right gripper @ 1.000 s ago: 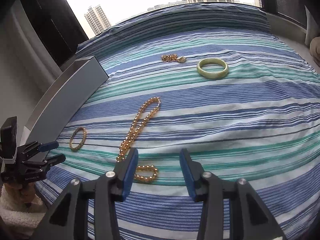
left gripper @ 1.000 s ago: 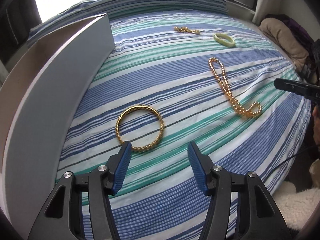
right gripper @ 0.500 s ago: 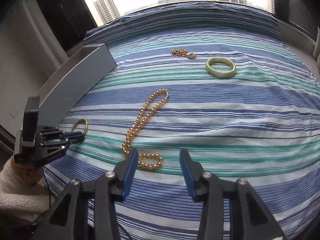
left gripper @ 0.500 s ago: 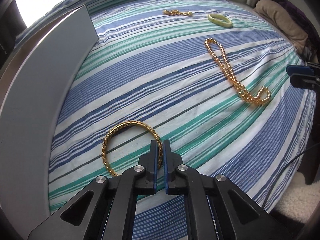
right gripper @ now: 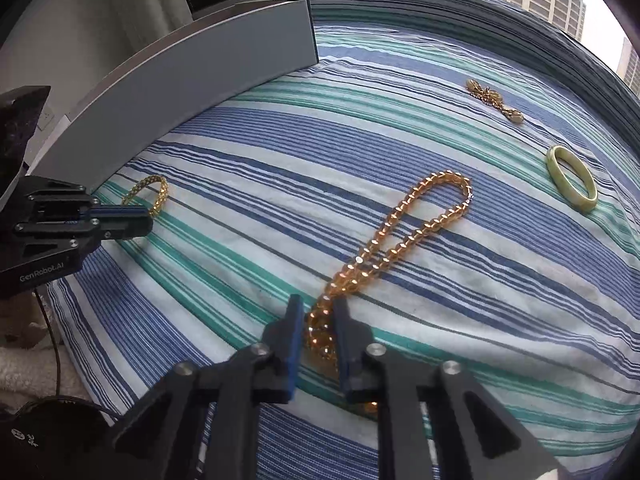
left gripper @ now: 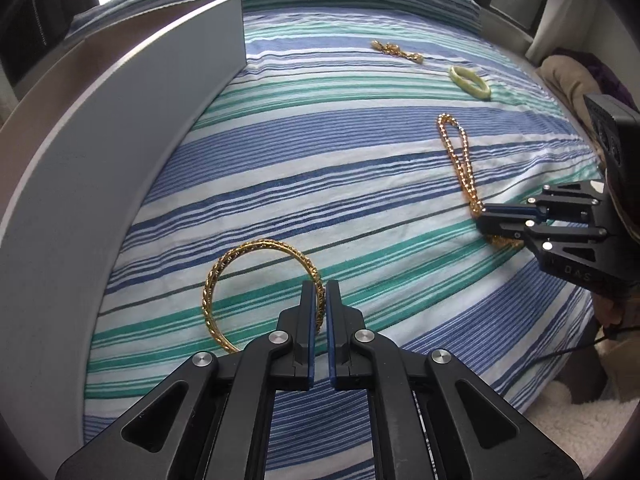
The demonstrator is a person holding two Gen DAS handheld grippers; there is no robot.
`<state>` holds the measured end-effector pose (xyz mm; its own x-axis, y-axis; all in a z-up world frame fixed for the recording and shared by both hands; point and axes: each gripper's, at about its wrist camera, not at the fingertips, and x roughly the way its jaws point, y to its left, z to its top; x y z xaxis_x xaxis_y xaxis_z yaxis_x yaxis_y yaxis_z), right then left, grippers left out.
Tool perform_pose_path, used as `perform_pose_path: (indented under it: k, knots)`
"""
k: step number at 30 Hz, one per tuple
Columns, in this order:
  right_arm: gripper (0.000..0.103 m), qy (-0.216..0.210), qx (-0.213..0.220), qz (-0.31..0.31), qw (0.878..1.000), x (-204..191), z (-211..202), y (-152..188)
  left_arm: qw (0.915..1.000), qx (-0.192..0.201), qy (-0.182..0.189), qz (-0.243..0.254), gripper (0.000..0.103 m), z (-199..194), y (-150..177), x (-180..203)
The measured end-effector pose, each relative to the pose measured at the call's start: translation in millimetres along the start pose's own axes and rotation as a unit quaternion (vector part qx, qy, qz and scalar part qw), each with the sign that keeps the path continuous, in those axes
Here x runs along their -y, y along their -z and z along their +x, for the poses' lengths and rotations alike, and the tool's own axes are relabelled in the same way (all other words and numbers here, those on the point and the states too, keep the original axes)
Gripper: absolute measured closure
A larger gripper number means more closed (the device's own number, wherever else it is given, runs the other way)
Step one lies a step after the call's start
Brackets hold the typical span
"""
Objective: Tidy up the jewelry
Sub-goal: 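Carry the gold bangle and bead necklace into the white box and open both grippers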
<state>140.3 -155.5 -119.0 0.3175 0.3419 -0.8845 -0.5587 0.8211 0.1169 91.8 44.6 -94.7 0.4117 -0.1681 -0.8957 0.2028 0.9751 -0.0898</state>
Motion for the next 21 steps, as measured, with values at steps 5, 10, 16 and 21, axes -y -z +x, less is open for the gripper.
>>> perform_pose_path:
  k: [5, 10, 16, 21]
  knots:
    - [0.095, -0.029, 0.041, 0.053, 0.997, 10.5, -42.6, -3.5, 0.9994, 0.029, -0.007, -0.019, 0.101, -43.0, -4.4, -11.5]
    - [0.095, -0.072, 0.106, 0.069, 0.989, 12.7, -109.1, -27.2, 0.9962, 0.069, -0.014, -0.052, 0.101, -95.1, -10.9, -34.7]
    - [0.095, -0.117, 0.159, 0.047, 0.979, -10.9, -159.6, -77.8, 0.9894, 0.1, -0.023, -0.103, 0.101, -153.3, -15.0, -79.3]
    - [0.095, -0.14, 0.196, 0.005, 0.97, -45.3, -189.8, -135.5, 0.982, 0.108, -0.063, -0.142, 0.101, -195.8, -19.4, -136.1]
